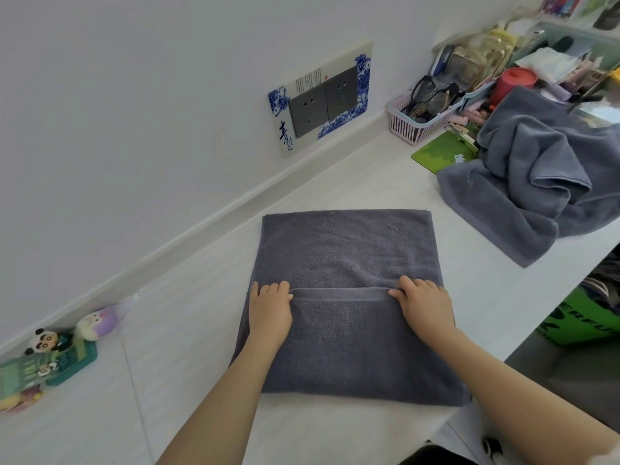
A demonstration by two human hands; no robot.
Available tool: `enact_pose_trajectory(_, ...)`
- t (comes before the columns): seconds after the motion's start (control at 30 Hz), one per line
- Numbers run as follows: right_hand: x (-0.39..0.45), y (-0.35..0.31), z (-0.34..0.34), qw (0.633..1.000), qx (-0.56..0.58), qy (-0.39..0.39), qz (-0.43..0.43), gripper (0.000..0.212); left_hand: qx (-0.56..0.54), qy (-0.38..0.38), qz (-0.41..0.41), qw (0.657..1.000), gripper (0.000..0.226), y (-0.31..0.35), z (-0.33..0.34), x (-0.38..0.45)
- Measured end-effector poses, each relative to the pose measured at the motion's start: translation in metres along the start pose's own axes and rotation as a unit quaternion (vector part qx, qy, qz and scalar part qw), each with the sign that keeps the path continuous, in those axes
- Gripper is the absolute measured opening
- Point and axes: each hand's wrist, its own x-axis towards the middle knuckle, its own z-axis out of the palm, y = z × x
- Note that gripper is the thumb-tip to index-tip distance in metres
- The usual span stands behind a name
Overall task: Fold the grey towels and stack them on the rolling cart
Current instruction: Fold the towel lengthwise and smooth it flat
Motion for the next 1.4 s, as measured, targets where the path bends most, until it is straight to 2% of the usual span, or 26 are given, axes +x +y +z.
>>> enact_pose_trajectory(0.13, 0.004, -0.004, -0.003, 0.998, -0.052, -0.04, 0.016, 0.035, 0.021, 0.009, -0.003, 1.0, 0.025, 0.004, -0.002, -0.001)
enact_pose_trajectory(0.23, 0.002, -0.01, -0.004, 0.997, -0.078, -0.019, 0.01, 0.027, 0.06, 0.024, -0.011, 0.998, 0.028, 0.009, -0.001, -0.004)
enact_pose_trajectory(0.33, -0.013, -0.017, 0.005, 0.996, -0.042, 0.081, -0.016, 0.025, 0.06, 0.081, 0.071, 0.992, 0.046, 0.021, 0.007, -0.02)
enact_pose_trajectory(0.4, -0.031, -0.025, 0.011, 0.995, 0.006, 0.091, -0.048, 0.039, 0.018, 0.112, 0.161, 0.98, 0.046, 0.032, 0.016, -0.035)
enact_pose_trajectory(0.47, -0.053, -0.039, 0.014, 0.994, 0.032, 0.067, -0.082, 0.051, -0.041, 0.078, 0.199, 0.976, 0.051, 0.044, 0.029, -0.054)
enact_pose_trajectory(0.53, -0.076, -0.046, 0.021, 0.994, 0.03, 0.016, -0.106, 0.061, -0.051, 0.044, 0.189, 0.98, 0.058, 0.051, 0.045, -0.073)
enact_pose_trajectory(0.63, -0.1, -0.037, 0.035, 0.995, 0.014, -0.033, -0.094, 0.062, -0.024, 0.035, 0.156, 0.987, 0.064, 0.046, 0.063, -0.09)
enact_pose_trajectory(0.77, -0.107, -0.025, 0.036, 0.998, 0.012, -0.036, -0.059, 0.06, -0.036, 0.046, 0.15, 0.987, 0.064, 0.032, 0.067, -0.09)
enact_pose_trajectory(0.97, -0.106, -0.02, 0.031, 0.997, 0.017, -0.052, -0.048, 0.058, -0.057, 0.003, 0.179, 0.982, 0.058, -0.005, 0.062, -0.103)
enact_pose_trajectory(1.17, -0.14, -0.014, 0.027, 0.981, 0.101, 0.015, -0.166, 0.051, -0.103, 0.01, 0.189, 0.977, 0.059, -0.068, 0.067, -0.131)
enact_pose_trajectory(1.27, -0.149, -0.012, 0.032, 0.981, 0.113, 0.021, -0.158, 0.042, -0.162, 0.04, 0.194, 0.967, 0.067, -0.072, 0.071, -0.128)
enact_pose_trajectory(1.4, -0.142, -0.022, 0.033, 0.982, 0.119, 0.058, -0.137, 0.032, -0.239, 0.098, 0.143, 0.955, 0.045, -0.062, 0.065, -0.125)
